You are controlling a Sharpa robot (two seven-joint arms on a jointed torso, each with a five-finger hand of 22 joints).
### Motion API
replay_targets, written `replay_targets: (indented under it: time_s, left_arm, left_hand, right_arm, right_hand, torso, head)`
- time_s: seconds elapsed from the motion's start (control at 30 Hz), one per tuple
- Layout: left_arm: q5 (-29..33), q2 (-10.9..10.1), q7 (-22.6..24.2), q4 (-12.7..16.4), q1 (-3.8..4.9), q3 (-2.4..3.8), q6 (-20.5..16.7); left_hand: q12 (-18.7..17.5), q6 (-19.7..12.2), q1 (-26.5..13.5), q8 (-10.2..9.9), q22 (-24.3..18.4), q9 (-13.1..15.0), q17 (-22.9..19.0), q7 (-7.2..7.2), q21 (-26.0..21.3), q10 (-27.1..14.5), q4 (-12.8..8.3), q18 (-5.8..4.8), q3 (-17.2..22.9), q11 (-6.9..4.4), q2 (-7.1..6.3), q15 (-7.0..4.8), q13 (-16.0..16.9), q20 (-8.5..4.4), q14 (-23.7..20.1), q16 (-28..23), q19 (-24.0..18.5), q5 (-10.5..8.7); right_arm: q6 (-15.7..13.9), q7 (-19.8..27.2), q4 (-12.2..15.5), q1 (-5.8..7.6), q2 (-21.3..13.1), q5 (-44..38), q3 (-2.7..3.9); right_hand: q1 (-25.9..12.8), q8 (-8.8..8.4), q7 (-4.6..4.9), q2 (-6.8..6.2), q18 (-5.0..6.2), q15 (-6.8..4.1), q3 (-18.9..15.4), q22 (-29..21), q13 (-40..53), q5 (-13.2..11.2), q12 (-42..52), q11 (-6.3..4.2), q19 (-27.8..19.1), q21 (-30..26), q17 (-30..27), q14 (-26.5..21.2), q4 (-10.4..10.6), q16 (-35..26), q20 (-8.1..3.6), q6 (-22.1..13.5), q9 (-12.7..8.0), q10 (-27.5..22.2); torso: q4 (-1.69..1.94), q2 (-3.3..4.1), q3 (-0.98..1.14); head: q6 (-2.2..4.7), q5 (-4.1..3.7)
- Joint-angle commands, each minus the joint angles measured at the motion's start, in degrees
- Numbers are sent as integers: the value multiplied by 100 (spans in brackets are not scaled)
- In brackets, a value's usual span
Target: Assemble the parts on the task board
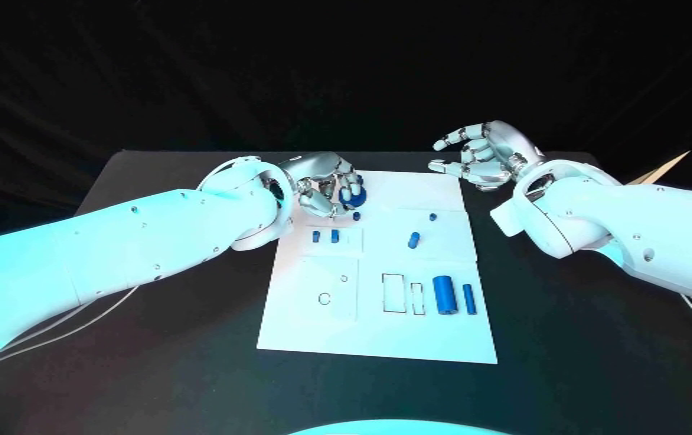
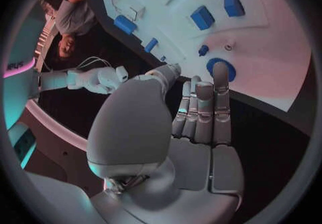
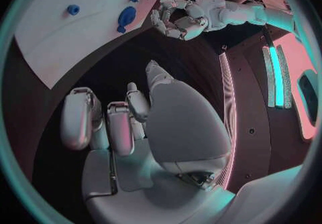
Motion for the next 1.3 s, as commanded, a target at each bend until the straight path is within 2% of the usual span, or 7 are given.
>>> replay_targets:
  time_s: [0.03,0.07,0.17,0.23,0.7,0.93,1.3]
  left_arm:
    - [-327,77,131,-89,-44,-22,-43]
    - [-433,111,158,-130,-64,-34,-41]
    - [-676,198,202,-237,-122,-57,-55]
    - [-808,266,218,-321,-162,-67,-93]
    - [-1068,461,27,-544,-209,-79,-42]
    - [-1150,520,-180,-608,-210,-79,252]
    - [-1177,637,-226,-708,-211,-77,261]
  left_hand:
    - [-80,-33,36,-85,-26,-110,-79,19,-54,-112,-15,-17,221,10,-22,-3,-98,-14,-59,-90,-94,-29]
    - [-112,-17,32,-105,-21,-158,-113,15,-52,-122,-25,-17,236,15,-32,2,-142,-11,-84,-97,-105,-29]
    - [-183,50,38,-132,-6,-256,-180,9,-46,-144,-58,-17,269,31,-51,14,-237,-1,-137,-105,-129,-32]
    - [-210,85,35,-140,3,-295,-198,3,-38,-148,-71,-17,280,37,-59,19,-276,3,-144,-96,-134,-31]
    - [-609,99,16,-386,95,-724,-695,-28,34,-548,-230,-14,271,114,-75,88,-729,73,-420,-138,-227,-36]
    - [-590,358,43,-469,206,-912,-506,-84,189,-340,-312,-13,372,108,2,71,-881,64,-170,220,-188,-42]
    - [-693,578,69,-628,350,-1118,-555,-129,369,-185,-451,-8,624,78,43,46,-1093,34,-120,395,-224,-50]
  right_arm:
    - [-30,57,-2,-3,11,-7,1]
    - [-39,73,-4,-3,13,-7,1]
    - [-61,110,-8,-3,21,-7,0]
    - [-73,129,-10,-3,24,-7,0]
    - [-91,150,-15,-3,44,-7,0]
    - [-79,151,-26,-4,61,-7,0]
    - [-61,150,-25,-8,76,-7,0]
  right_hand:
    - [-152,154,-3,-72,201,-37,352,214,-403,99,-396,-52,-307,-509,317,216,33,-248,-24,6,61,-553]
    - [-150,159,-3,-72,205,-39,357,196,-430,99,-421,-55,-316,-541,300,211,32,-263,-25,3,61,-569]
    - [-148,244,-11,-113,356,-58,443,-356,-1232,105,-1171,-68,-612,-1512,-256,37,35,-757,-42,-64,54,-1073]
    - [-150,268,-13,-127,370,-61,465,-439,-1365,109,-1276,-70,-623,-1642,-293,38,33,-811,-47,-81,51,-1125]
    - [-157,302,-14,-138,387,-64,498,-542,-1594,120,-1467,-72,-633,-1805,-349,32,36,-888,-51,-100,47,-1249]
    - [-159,306,-14,-140,387,-65,501,-546,-1619,121,-1487,-72,-630,-1810,-358,30,36,-898,-52,-100,47,-1262]
    - [-163,312,-15,-138,386,-66,506,-550,-1631,122,-1493,-73,-623,-1813,-354,34,38,-900,-53,-101,46,-1259]
  torso:
    - [-7,5,2]
    - [-9,7,0]
    - [-12,11,-2]
    - [-15,15,0]
    - [-12,14,1]
    - [-17,15,4]
    - [-19,19,3]
  head:
    - [13,-10]
    - [17,-16]
    - [17,-30]
    - [20,-36]
    - [8,-37]
    - [8,-27]
    - [11,-24]
